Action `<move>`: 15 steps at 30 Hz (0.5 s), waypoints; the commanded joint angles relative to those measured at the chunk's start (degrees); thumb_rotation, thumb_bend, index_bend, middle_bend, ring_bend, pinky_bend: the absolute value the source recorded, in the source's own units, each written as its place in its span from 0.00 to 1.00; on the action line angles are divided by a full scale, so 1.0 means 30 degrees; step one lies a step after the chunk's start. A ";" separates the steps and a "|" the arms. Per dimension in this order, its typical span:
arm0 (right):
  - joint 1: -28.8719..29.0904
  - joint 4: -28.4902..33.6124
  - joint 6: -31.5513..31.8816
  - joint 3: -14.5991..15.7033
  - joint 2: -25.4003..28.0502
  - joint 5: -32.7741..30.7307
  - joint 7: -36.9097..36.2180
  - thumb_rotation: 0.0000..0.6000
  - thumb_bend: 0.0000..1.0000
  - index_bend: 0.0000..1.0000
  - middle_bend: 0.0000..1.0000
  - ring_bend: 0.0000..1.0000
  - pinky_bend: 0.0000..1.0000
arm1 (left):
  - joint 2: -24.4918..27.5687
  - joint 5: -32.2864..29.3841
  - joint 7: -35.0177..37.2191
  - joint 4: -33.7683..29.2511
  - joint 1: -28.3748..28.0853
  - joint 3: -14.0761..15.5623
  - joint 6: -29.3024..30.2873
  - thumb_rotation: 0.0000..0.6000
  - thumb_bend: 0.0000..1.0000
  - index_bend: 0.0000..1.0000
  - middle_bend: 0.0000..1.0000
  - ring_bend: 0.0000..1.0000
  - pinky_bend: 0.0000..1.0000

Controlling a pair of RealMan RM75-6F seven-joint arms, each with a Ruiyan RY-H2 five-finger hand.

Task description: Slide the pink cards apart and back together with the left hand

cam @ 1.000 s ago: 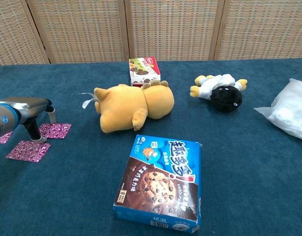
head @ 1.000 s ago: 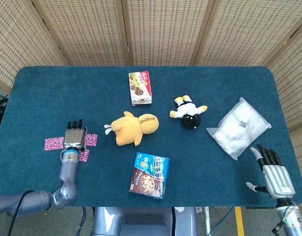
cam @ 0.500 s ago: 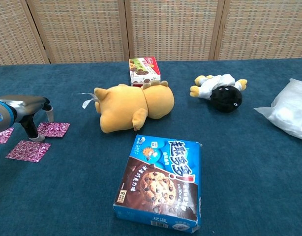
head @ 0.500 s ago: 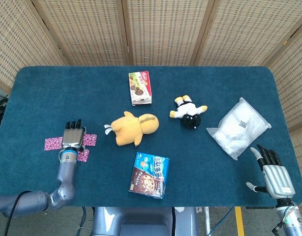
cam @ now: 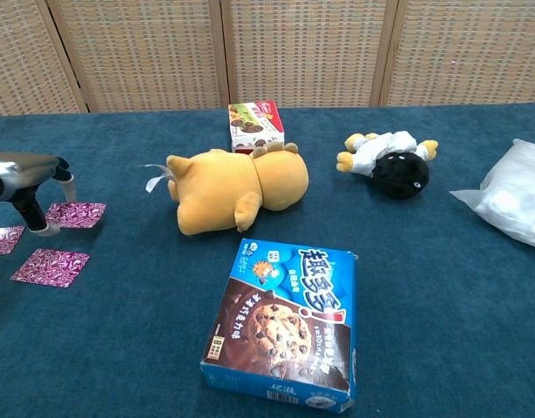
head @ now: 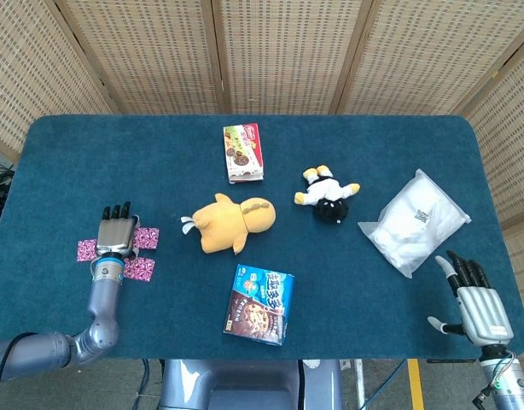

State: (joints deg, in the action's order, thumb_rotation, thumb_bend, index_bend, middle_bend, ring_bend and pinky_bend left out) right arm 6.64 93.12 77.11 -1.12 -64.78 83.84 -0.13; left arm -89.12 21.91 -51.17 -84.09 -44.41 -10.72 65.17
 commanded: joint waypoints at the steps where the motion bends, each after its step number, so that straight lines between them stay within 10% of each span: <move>1: 0.0000 0.0021 -0.0012 0.0023 0.0007 0.0023 0.0049 1.00 0.00 0.00 0.00 0.00 0.00 | 0.0594 -0.0011 0.0319 -0.0279 0.0348 0.0147 0.0032 1.00 0.33 0.55 0.00 0.00 0.00; 15: -0.0072 0.0243 0.0165 0.0081 0.0024 0.0161 0.0401 1.00 0.00 0.00 0.00 0.00 0.00 | 0.2797 0.1509 0.2759 -0.0228 0.2340 0.1401 -0.0583 1.00 0.33 0.55 0.00 0.00 0.00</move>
State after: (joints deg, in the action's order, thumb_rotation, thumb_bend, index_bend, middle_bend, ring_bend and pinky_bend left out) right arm 6.43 93.85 77.61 -0.88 -64.70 84.34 1.07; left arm -81.23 25.86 -43.66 -85.03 -37.89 -7.03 63.87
